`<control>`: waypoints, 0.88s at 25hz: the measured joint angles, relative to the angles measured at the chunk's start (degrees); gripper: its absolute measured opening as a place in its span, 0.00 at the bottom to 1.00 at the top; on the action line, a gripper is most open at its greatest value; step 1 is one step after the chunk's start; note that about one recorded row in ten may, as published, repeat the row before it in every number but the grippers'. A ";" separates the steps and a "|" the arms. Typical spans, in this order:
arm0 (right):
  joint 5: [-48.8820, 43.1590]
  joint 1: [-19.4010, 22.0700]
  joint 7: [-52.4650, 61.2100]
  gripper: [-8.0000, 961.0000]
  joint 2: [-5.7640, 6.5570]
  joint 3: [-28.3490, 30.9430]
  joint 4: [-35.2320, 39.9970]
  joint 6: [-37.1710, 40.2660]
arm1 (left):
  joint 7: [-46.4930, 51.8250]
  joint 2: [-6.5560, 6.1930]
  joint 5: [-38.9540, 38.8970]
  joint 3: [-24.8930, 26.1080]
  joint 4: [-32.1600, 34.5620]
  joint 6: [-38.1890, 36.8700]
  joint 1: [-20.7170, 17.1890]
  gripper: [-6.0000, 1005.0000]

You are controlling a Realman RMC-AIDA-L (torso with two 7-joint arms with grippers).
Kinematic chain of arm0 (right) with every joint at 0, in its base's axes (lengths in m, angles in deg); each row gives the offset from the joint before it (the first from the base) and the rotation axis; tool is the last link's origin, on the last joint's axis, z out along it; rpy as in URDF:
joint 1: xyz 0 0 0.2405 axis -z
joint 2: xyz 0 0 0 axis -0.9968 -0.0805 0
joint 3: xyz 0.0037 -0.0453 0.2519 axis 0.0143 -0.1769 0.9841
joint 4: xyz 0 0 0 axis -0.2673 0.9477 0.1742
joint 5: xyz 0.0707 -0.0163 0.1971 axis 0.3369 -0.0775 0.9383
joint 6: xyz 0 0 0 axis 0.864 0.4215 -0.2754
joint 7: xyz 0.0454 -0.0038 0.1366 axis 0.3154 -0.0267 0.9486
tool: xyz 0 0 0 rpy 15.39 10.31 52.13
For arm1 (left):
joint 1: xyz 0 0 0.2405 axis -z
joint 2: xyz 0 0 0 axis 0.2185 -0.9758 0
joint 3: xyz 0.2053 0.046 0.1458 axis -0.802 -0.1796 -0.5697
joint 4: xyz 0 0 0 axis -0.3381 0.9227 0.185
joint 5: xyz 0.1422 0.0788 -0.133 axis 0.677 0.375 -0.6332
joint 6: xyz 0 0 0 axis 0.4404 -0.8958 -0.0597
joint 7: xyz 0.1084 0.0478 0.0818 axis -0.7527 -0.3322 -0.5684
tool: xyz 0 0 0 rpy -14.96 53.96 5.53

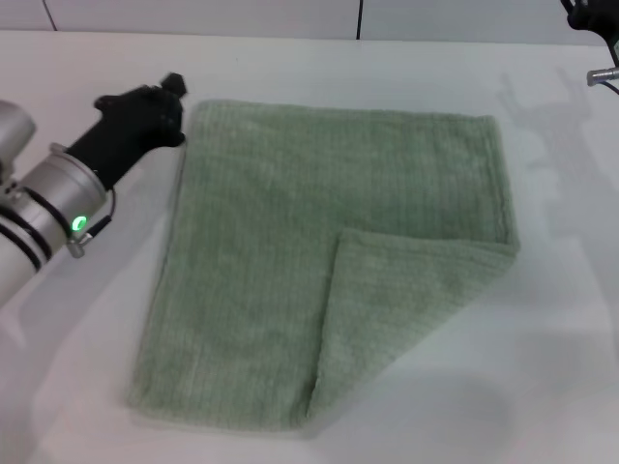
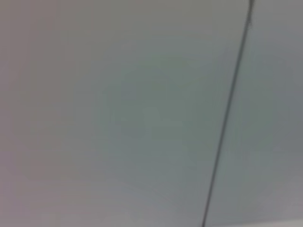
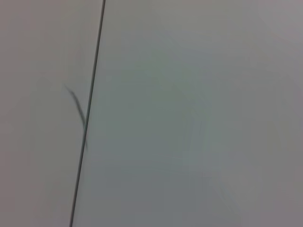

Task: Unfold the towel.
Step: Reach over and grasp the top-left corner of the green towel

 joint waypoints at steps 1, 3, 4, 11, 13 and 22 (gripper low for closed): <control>-0.01 -0.01 0.00 0.85 0.00 0.00 0.01 0.00 | 0.42 0.03 0.74 -0.52 0.13 1.23 0.51 0.00; -0.05 -0.06 0.00 0.85 0.00 0.00 0.03 0.00 | 1.21 0.16 2.30 -0.77 0.28 3.02 1.33 0.00; -0.06 -0.08 0.00 0.85 0.00 0.00 0.05 0.00 | 1.85 0.27 3.47 -0.81 0.32 4.28 1.90 0.00; -0.14 -0.15 0.00 0.85 0.00 -0.15 0.11 0.00 | 4.95 0.76 7.25 -1.44 0.37 12.88 5.63 0.00; -0.18 -0.18 0.00 0.85 0.00 -0.50 0.11 0.00 | 5.51 0.86 7.56 -1.97 0.37 15.30 6.48 0.00; -0.20 -0.41 0.00 0.85 0.02 -1.24 0.11 0.00 | 7.07 1.27 7.71 -4.78 0.37 22.56 9.33 0.00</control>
